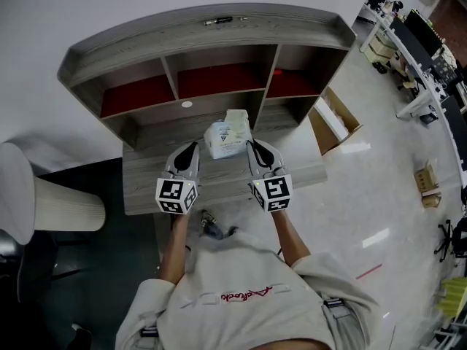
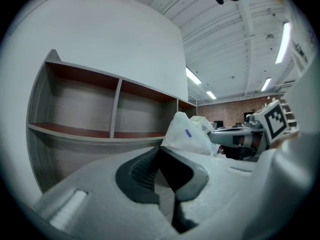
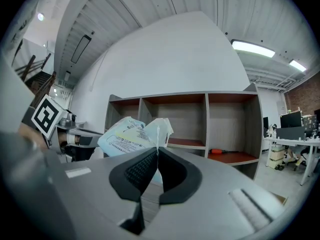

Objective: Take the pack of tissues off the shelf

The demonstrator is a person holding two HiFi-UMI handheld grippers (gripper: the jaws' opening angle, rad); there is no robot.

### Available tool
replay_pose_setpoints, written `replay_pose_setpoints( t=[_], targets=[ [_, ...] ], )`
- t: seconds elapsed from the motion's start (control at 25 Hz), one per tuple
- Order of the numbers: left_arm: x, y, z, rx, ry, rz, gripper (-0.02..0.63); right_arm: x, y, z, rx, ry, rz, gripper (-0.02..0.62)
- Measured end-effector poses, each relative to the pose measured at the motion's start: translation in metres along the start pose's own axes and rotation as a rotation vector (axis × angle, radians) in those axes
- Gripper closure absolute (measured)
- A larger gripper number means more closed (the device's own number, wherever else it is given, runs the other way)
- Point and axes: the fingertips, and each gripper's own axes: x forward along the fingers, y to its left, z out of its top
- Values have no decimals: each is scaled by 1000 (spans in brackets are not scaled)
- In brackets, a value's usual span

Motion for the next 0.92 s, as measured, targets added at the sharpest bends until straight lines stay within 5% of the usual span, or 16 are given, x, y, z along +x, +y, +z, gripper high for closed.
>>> replay_pose_setpoints(
  t=[0.92],
  targets=[
    [-7, -15, -1, 4, -3, 22, 607, -9, -5, 3, -12, -14, 20, 583]
  ],
)
